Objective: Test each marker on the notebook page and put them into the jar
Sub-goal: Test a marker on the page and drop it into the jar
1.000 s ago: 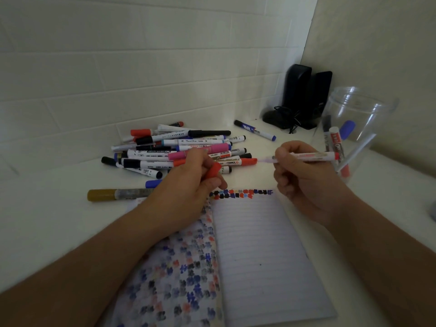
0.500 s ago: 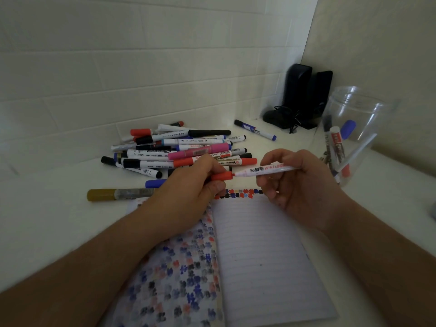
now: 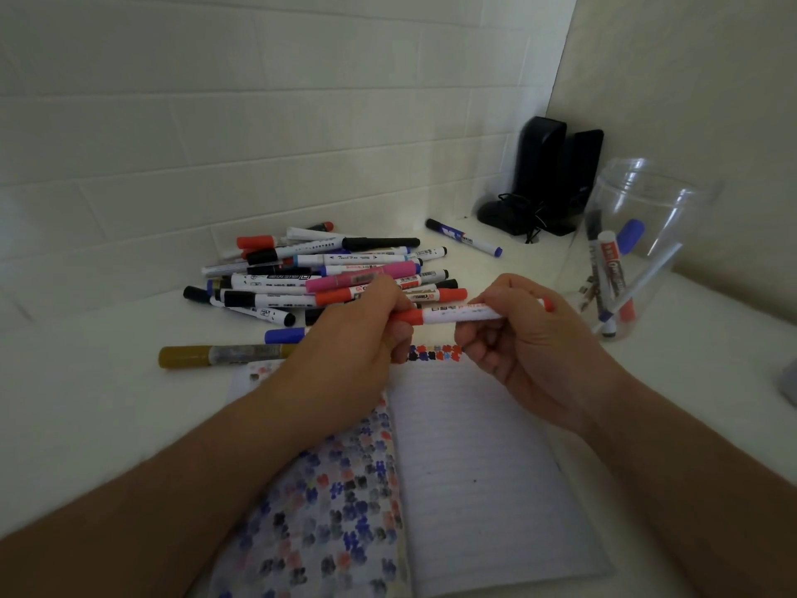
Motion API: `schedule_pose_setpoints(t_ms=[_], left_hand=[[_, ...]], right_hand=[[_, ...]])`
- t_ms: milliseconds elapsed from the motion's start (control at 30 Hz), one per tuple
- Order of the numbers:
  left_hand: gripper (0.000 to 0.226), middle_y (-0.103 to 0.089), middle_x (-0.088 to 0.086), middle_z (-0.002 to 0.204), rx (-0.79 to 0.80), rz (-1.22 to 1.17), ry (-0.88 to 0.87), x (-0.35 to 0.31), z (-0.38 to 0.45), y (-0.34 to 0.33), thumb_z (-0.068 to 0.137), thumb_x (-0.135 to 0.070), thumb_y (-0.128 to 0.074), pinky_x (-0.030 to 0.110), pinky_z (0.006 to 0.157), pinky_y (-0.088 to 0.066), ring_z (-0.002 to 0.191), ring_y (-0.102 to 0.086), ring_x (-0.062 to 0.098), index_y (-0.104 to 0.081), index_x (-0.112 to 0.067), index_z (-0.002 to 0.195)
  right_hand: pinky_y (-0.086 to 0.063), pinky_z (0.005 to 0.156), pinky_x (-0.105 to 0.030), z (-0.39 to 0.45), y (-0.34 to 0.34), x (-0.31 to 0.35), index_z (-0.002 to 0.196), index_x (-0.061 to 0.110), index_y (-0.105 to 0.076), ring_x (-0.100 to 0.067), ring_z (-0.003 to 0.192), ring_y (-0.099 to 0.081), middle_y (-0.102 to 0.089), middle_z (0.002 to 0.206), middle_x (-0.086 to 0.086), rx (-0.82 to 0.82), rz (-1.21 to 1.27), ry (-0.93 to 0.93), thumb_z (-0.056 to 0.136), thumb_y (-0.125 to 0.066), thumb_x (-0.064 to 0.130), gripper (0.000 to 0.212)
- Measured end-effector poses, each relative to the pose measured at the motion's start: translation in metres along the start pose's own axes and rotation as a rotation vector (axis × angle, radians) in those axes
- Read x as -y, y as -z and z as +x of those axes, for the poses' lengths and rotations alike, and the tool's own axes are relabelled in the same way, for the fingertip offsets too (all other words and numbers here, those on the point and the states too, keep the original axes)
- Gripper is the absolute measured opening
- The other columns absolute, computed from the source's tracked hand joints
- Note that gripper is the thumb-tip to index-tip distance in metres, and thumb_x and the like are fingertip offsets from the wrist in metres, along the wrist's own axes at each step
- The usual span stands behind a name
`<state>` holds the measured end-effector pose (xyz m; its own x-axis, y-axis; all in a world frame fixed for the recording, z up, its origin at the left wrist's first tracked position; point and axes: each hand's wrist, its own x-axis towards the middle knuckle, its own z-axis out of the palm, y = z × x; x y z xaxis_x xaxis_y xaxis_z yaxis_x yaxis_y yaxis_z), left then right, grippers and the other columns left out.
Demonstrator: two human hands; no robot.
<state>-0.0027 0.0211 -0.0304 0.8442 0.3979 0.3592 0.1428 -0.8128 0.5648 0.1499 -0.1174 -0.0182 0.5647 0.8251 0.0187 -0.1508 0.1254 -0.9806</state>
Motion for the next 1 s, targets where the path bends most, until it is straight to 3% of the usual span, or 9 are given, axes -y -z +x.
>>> schedule_pose_setpoints(t_ms=[167, 333, 467, 533, 633, 733, 833, 900, 1000], left_hand=[[0.011, -0.061, -0.007, 0.078, -0.035, 0.04, -0.034, -0.009, 0.0, 0.007, 0.105, -0.018, -0.043, 0.012, 0.067, -0.044, 0.067, -0.054, 0.007, -0.046, -0.025, 0.097], [0.01, -0.064, -0.014, 0.085, -0.057, -0.03, -0.048, 0.001, 0.0, 0.007, 0.105, -0.024, -0.045, 0.012, 0.065, -0.045, 0.082, -0.058, 0.001, -0.048, -0.033, 0.101], [0.025, -0.059, -0.03, 0.1, -0.021, 0.016, -0.184, 0.004, -0.001, 0.008, 0.101, -0.036, -0.054, 0.01, 0.076, -0.04, 0.093, -0.054, -0.007, -0.059, -0.04, 0.126], [0.04, -0.059, -0.031, 0.108, 0.026, 0.059, -0.231, 0.006, -0.002, 0.006, 0.1, -0.039, -0.055, 0.014, 0.089, -0.039, 0.105, -0.051, -0.004, -0.052, -0.042, 0.14], [0.04, -0.062, -0.029, 0.108, 0.022, 0.051, -0.21, 0.009, -0.002, 0.004, 0.099, -0.037, -0.06, 0.024, 0.098, -0.044, 0.109, -0.05, -0.005, -0.055, -0.043, 0.138], [0.034, -0.058, -0.03, 0.106, 0.025, 0.063, -0.194, 0.01, -0.002, 0.003, 0.099, -0.034, -0.062, 0.022, 0.102, -0.035, 0.106, -0.043, -0.016, -0.059, -0.043, 0.131], [0.033, -0.057, -0.03, 0.109, 0.031, 0.057, -0.151, 0.014, -0.003, 0.002, 0.099, -0.036, -0.06, 0.023, 0.103, -0.034, 0.11, -0.042, -0.011, -0.058, -0.045, 0.13], [0.031, -0.057, -0.031, 0.108, 0.031, 0.057, -0.14, 0.017, -0.002, 0.001, 0.099, -0.037, -0.059, 0.023, 0.103, -0.036, 0.111, -0.041, -0.013, -0.058, -0.047, 0.128], [0.029, -0.056, -0.032, 0.107, 0.04, 0.054, -0.137, 0.02, -0.002, 0.0, 0.1, -0.035, -0.058, 0.025, 0.103, -0.038, 0.112, -0.04, -0.013, -0.059, -0.048, 0.126]], right_hand=[[-0.05, 0.054, -0.022, -0.007, -0.011, 0.001, 0.069, 0.013, -0.066, -0.017, 0.059, -0.058, -0.066, 0.071, -0.016, -0.004, 0.128, -0.041, 0.105, -0.044, 0.01, 0.042], [-0.047, 0.055, -0.021, -0.013, -0.016, 0.015, 0.08, 0.012, -0.066, -0.014, 0.061, -0.055, -0.063, 0.072, -0.01, -0.008, 0.054, -0.019, 0.106, -0.051, 0.016, 0.031], [-0.045, 0.056, -0.023, -0.022, -0.003, 0.047, 0.09, 0.0, -0.065, -0.013, 0.059, -0.05, -0.055, 0.063, -0.003, -0.146, -0.264, 0.204, 0.094, -0.067, 0.029, 0.029], [-0.047, 0.055, -0.023, -0.027, 0.009, 0.073, 0.092, -0.005, -0.065, -0.015, 0.06, -0.053, -0.058, 0.061, -0.004, -0.253, -0.446, 0.34, 0.096, -0.068, 0.028, 0.033], [-0.056, 0.069, -0.028, -0.033, 0.03, 0.125, 0.092, 0.01, -0.073, -0.019, 0.07, -0.065, -0.068, 0.076, -0.01, -0.453, -0.528, 0.538, 0.1, -0.067, 0.018, 0.013], [-0.062, 0.075, -0.031, -0.028, 0.051, 0.168, 0.099, 0.019, -0.068, -0.018, 0.072, -0.072, -0.068, 0.086, -0.004, -0.616, -0.63, 0.731, 0.095, -0.074, 0.018, 0.007], [-0.057, 0.065, -0.035, -0.017, 0.07, 0.176, 0.099, 0.038, -0.054, -0.023, 0.074, -0.072, -0.069, 0.09, 0.001, -0.698, -0.835, 0.709, 0.085, -0.083, 0.025, 0.035], [-0.054, 0.063, -0.033, -0.01, 0.078, 0.169, 0.103, 0.039, -0.046, -0.024, 0.076, -0.071, -0.071, 0.095, 0.003, -0.728, -0.933, 0.649, 0.081, -0.087, 0.032, 0.046], [-0.053, 0.064, -0.032, 0.0, 0.083, 0.152, 0.107, 0.033, -0.047, -0.018, 0.074, -0.068, -0.07, 0.097, 0.008, -0.722, -1.091, 0.597, 0.087, -0.082, 0.035, 0.04]])
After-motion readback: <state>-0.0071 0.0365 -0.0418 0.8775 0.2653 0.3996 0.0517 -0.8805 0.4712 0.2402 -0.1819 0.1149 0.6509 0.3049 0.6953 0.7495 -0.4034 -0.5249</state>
